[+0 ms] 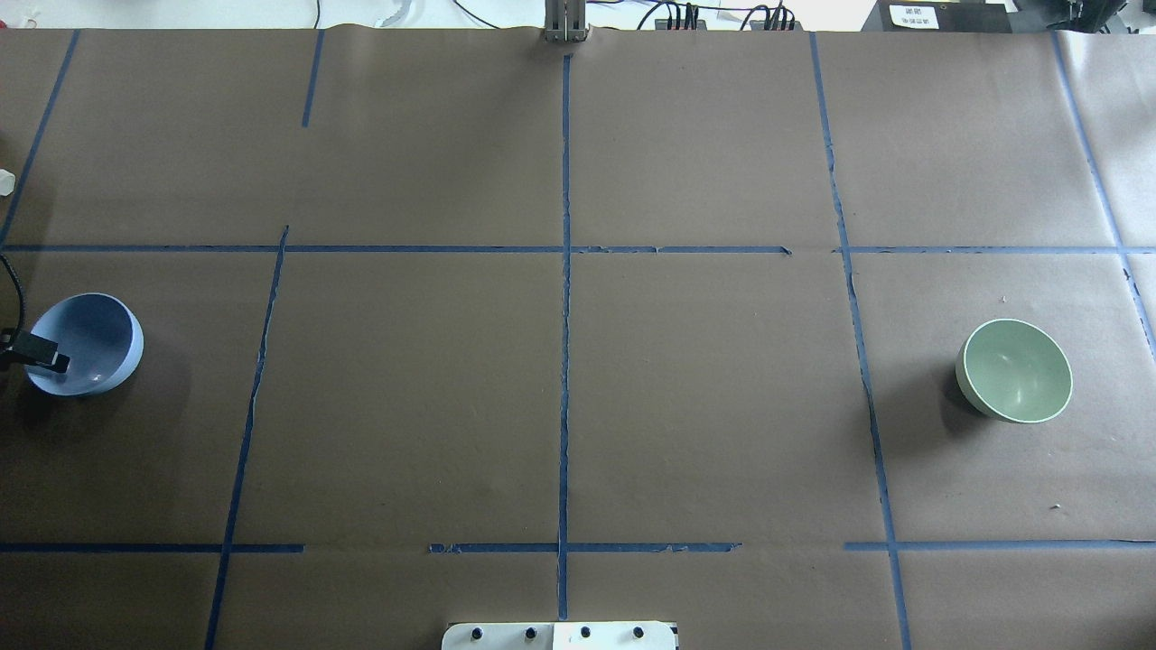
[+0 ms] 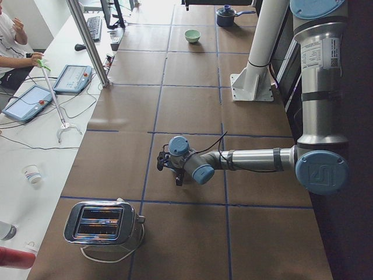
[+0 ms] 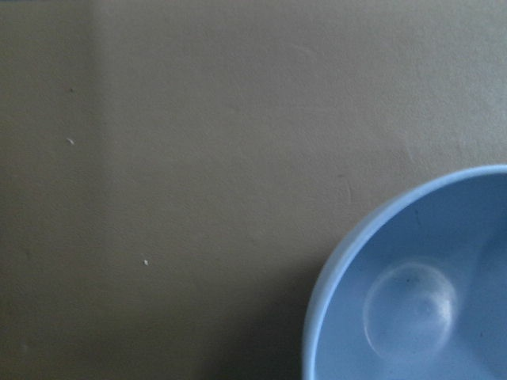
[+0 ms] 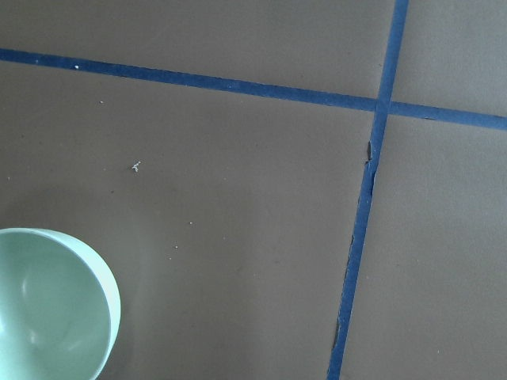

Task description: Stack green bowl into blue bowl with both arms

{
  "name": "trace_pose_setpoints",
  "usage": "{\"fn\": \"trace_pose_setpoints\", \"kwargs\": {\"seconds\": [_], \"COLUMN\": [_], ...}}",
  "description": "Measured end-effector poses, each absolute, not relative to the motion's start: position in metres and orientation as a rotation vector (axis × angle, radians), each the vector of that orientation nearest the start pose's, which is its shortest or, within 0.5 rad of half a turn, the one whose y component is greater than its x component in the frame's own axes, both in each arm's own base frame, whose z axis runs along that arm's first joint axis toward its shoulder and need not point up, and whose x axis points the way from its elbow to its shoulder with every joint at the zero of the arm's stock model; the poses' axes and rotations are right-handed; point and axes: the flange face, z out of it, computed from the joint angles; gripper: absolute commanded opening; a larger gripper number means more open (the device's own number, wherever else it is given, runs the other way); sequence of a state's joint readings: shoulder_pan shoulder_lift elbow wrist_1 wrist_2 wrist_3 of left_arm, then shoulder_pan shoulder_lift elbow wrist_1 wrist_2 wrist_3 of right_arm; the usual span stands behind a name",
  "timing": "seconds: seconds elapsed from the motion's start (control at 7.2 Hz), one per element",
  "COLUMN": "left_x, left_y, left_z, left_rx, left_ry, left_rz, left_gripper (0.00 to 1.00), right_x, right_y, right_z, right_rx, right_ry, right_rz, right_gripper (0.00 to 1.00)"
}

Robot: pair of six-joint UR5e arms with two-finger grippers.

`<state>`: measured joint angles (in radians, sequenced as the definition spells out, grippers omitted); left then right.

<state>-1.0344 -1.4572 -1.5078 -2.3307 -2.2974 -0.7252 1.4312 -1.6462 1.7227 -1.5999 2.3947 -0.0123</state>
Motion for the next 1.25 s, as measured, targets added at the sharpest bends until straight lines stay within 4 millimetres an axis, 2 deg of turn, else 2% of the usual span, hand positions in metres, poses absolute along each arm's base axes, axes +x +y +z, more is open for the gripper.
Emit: {"fn": "trace_pose_setpoints", "kwargs": {"seconds": [0.42,0.56,0.69,0.83,0.97,1.11,1.25], "left_x": [0.187,0.193,0.204,0.219,0.236,0.263,0.312], "left_y": [-0.438,-0.446,-0.461,-0.483,-0.510,-0.534,-0.543], "left_z": [0.650,0.638,0.613,0.574,0.524,0.463,0.394], "left_rx": [0.018,0.013,-0.003,-0.025,-0.045,-0.071,-0.110], "left_ry": [0.915,0.934,0.972,1.017,1.050,1.074,1.088], "left_rz": [0.006,0.001,-0.032,-0.095,-0.157,-0.202,-0.234], "left_gripper": [0.00,0.00,0.00,0.00,0.00,0.00,0.00], "right_x": [-0.005,-0.005,-0.005,-0.005,-0.005,-0.005,-0.005], "right_y": [-0.465,-0.465,-0.465,-0.465,-0.465,-0.465,-0.465], "right_z": [0.620,0.620,0.620,0.620,0.620,0.620,0.621], "right_rx": [-0.009,-0.009,-0.010,-0.010,-0.010,-0.011,-0.011], "right_ry": [-0.826,-0.826,-0.826,-0.826,-0.826,-0.826,-0.827], "right_rz": [-0.162,-0.162,-0.162,-0.162,-0.162,-0.161,-0.161], "right_gripper": [1.00,1.00,1.00,1.00,1.00,1.00,1.00]}}
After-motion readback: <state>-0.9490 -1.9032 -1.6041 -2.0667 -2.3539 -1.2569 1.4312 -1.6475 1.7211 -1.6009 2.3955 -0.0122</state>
